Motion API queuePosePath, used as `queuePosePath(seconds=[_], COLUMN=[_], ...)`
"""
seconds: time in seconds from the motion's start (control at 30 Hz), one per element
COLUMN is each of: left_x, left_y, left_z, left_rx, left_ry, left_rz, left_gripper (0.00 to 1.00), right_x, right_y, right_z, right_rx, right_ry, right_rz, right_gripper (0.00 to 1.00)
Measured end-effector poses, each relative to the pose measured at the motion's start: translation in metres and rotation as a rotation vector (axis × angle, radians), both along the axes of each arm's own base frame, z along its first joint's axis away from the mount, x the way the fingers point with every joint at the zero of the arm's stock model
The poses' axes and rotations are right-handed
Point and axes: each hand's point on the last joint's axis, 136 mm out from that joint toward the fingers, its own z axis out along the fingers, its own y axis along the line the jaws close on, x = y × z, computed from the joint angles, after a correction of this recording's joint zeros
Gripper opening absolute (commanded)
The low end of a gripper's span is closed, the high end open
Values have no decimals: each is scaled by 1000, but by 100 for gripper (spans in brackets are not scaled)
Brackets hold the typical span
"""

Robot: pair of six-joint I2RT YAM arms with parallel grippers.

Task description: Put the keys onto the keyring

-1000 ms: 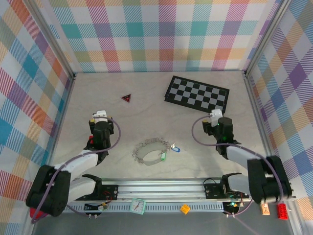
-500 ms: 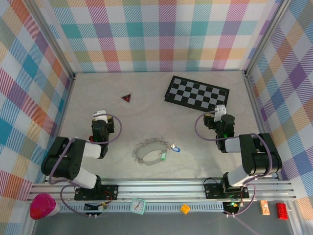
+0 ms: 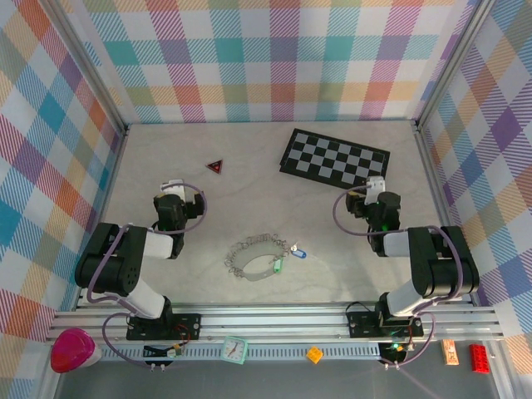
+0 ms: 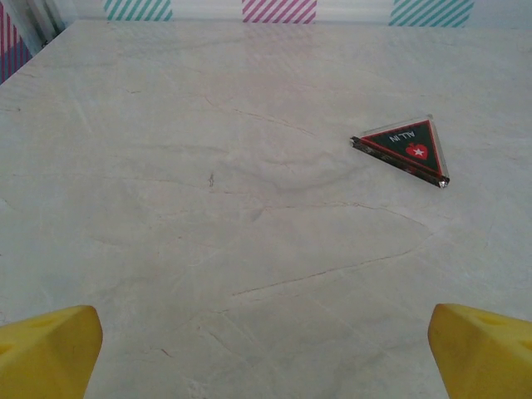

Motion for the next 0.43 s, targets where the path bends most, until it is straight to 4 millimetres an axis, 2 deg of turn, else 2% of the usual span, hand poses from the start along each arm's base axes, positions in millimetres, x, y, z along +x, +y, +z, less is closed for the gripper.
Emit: queuePosePath(seconds=[0.43], left_x=[-2], left_y=[0], left_z=[-7], left_rx=[-14], left_ry=[32], left_rz=[-22], left_gripper=[100], right_x=[0], right_y=[0], right_z=[-2], right_rx=[23], right_ry=[19], right_rz=[1], right_gripper=[68])
